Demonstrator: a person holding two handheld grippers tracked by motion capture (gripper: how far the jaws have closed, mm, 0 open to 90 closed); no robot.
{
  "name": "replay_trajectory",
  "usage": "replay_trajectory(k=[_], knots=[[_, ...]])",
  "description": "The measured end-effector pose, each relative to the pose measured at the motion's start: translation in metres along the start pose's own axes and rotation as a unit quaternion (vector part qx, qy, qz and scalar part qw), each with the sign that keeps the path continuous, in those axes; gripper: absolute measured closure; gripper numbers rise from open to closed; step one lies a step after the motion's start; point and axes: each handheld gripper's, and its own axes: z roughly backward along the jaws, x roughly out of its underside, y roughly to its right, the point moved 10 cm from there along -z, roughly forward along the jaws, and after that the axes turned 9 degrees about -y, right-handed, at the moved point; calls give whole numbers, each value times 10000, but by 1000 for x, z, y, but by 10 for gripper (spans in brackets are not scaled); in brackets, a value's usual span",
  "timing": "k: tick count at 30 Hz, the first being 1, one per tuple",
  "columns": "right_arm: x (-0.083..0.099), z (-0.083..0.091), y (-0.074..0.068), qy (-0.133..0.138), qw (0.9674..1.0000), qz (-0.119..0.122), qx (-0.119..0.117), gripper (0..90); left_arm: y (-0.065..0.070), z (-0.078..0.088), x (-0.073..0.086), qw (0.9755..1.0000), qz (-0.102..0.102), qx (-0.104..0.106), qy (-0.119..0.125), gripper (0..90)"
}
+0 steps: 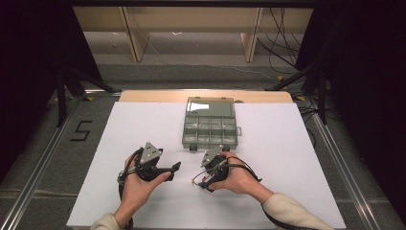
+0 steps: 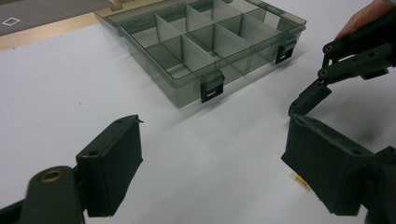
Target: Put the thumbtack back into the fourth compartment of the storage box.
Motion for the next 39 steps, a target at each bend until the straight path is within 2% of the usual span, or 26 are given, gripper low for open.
replay_trajectory(k=[1, 2, 5, 7, 10, 13, 14, 22, 33, 39], knots=[[0, 0, 0, 7, 10000, -1, 4, 316, 1, 0, 0, 10000, 75, 7, -4, 183], [0, 0, 0, 7, 10000, 21, 0, 337, 0, 0, 0, 10000, 3, 5, -13, 184], [-1, 1, -1, 0, 10000, 54, 3, 363, 0, 0, 0, 10000, 9, 8, -11, 184], [-1, 1, -2, -13, 10000, 96, -8, 395, 1, 0, 0, 10000, 91, 20, 0, 184], [-1, 2, -4, -26, 9998, 153, -78, 453, 1, 0, 0, 10000, 10, 12, -9, 185], [-1, 2, -4, -13, 9998, 176, -83, 504, 1, 0, 0, 10000, 13, 11, -17, 186], [-1, 3, -4, -9, 9998, 185, -68, 546, 1, 0, 0, 10000, 13, 14, -16, 186], [-1, 4, -6, -57, 9996, 244, -105, 661, 2, -1, -1, 10000, 74, 30, 37, 186], [0, 4, -8, -67, 9996, 183, -182, 828, 3, -2, 0, 10000, 78, 43, 31, 187], [0, 4, -8, -84, 9996, 167, -213, 829, 3, -2, 0, 10000, 76, 41, 30, 187]])
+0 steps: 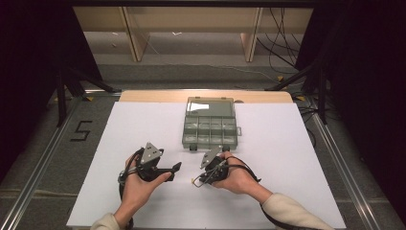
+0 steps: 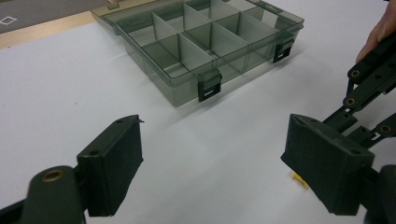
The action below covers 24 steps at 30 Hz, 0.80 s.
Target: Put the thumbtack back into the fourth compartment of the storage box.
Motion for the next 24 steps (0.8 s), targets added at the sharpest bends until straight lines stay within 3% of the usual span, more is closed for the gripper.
replay_trajectory(k=[15, 24], knots=[[1, 5, 4, 6, 9999, -161, -7, 831, -2, 1, 1, 10000, -58, -5, -60, 188], [-1, 16, 14, 145, 9994, -310, 110, 831, 0, -1, 0, 10000, 49, 35, 5, 188]])
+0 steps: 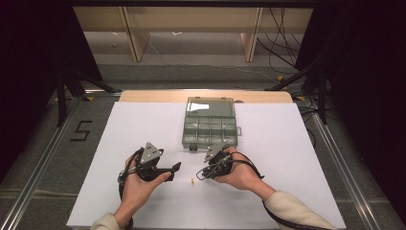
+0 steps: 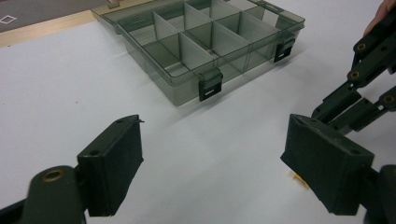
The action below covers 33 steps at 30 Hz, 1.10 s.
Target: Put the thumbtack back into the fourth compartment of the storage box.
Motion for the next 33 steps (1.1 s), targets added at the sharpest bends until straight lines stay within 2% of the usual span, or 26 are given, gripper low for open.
replay_trajectory(k=[10, 13, 14, 19, 33], knots=[[-4, 13, 12, 203, 9996, -164, 136, 832, 0, -1, 0, 10000, 3, 11, 8, 188], [-4, 15, 14, 211, 9995, -169, 136, 832, 0, -1, 1, 10000, 98, 20, 6, 188], [-5, 16, 15, 246, 9994, -190, 160, 832, 0, -1, 1, 10000, 29, 12, 3, 188], [-5, 22, 21, 335, 9987, -309, 217, 832, 0, -1, 1, 10000, 41, 14, 3, 188], [-8, 35, 34, 499, 9974, -416, 326, 832, -1, -1, 1, 10000, 35, -4, -7, 188]])
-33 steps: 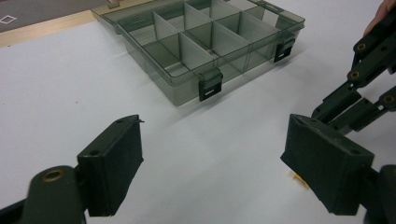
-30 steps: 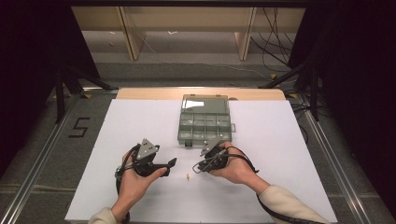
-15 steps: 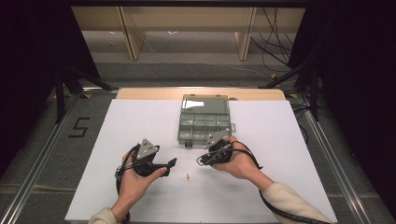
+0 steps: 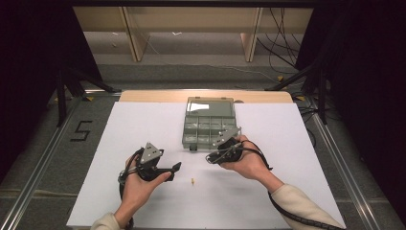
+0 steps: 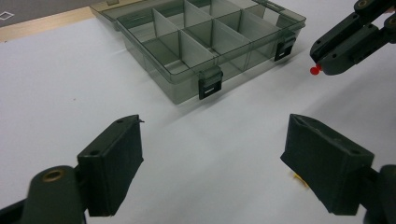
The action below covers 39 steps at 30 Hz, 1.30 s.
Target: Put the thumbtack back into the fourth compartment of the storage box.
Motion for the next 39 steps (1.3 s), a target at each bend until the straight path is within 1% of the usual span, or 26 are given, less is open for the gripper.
replay_trajectory(k=[5, 7, 8, 9, 10, 12, 13, 14, 15, 16, 18, 19, 20, 22, 23, 24, 25, 26, 27, 29, 31, 32, 36, 37, 38, 39], knots=[[-2, 5, 6, 49, 10000, -49, 57, 832, -1, 1, 0, 10000, -56, -12, -32, 188], [-2, 7, 8, 73, 9999, -118, 74, 832, 0, 1, 0, 10000, -55, -20, -30, 188], [-3, 8, 11, 100, 9999, -93, 102, 832, 0, 0, -1, 10000, -12, -10, 5, 188], [-3, 9, 12, 119, 9997, -151, 118, 832, 1, 0, -1, 10000, 0, -6, 18, 188], [-4, 11, 15, 140, 9997, -135, 140, 832, -1, 1, 0, 10000, -63, -21, -36, 188], [-4, 14, 18, 168, 9995, -211, 164, 832, 0, 1, 0, 10000, -51, -18, -36, 188], [-5, 15, 21, 210, 9994, -193, 199, 832, 0, 0, 0, 10000, -34, -9, -34, 188], [-4, 17, 22, 159, 9994, -223, 201, 832, 1, 0, 0, 10000, 48, 9, 12, 188], [-5, 17, 23, 220, 9992, -245, 209, 832, 1, 0, -1, 10000, -9, 1, 8, 188], [-6, 18, 26, 244, 9991, -242, 252, 832, 1, -1, -1, 10000, 11, -1, 6, 188], [-6, 21, 28, 222, 9991, -271, 220, 832, 2, -1, -1, 10000, 26, 0, 5, 188], [-6, 23, 30, 240, 9990, -287, 257, 832, 2, -1, -1, 10000, 24, 1, 7, 188], [-8, 23, 32, 314, 9986, -306, 286, 832, 2, -1, -1, 10000, 32, 1, 4, 188], [-9, 25, 36, 357, 9983, -316, 324, 832, 3, -1, -1, 10000, 47, 29, 11, 188], [-8, 26, 37, 329, 9985, -327, 289, 832, 2, -2, -1, 10000, 43, 26, 13, 188], [-8, 27, 39, 331, 9982, -401, 301, 832, 2, -2, -1, 10000, 42, 26, 12, 188], [-9, 28, 42, 359, 9982, -354, 330, 832, 2, -2, -1, 10000, 42, 29, 13, 188], [-9, 28, 45, 391, 9976, -419, 389, 832, 2, -2, -1, 10000, 33, 28, 9, 189], [-10, 28, 46, 426, 9976, -426, 331, 832, 2, -1, -1, 10000, 29, 26, 9, 188], [-10, 29, 53, 457, 9972, -458, 385, 831, 2, -1, -1, 10000, 25, 12, 4, 189], [-9, 32, 57, 397, 9970, -548, 385, 832, 1, -1, -1, 10000, 1, -1, 4, 188], [-9, 32, 60, 434, 9969, -533, 393, 832, 2, -1, -1, 10000, 13, 22, 8, 188], [-11, 33, 71, 541, 9952, -653, 486, 832, 2, -2, -1, 10000, 28, 7, 6, 188], [-10, 34, 72, 477, 9954, -679, 477, 832, 2, -2, -1, 10000, 10, 27, 4, 189], [-11, 33, 75, 537, 9948, -696, 518, 832, 1, -1, -1, 10000, -42, 11, 1, 189], [-10, 33, 78, 506, 9949, -702, 524, 832, 1, -2, -1, 10000, 2, 21, 1, 188]])
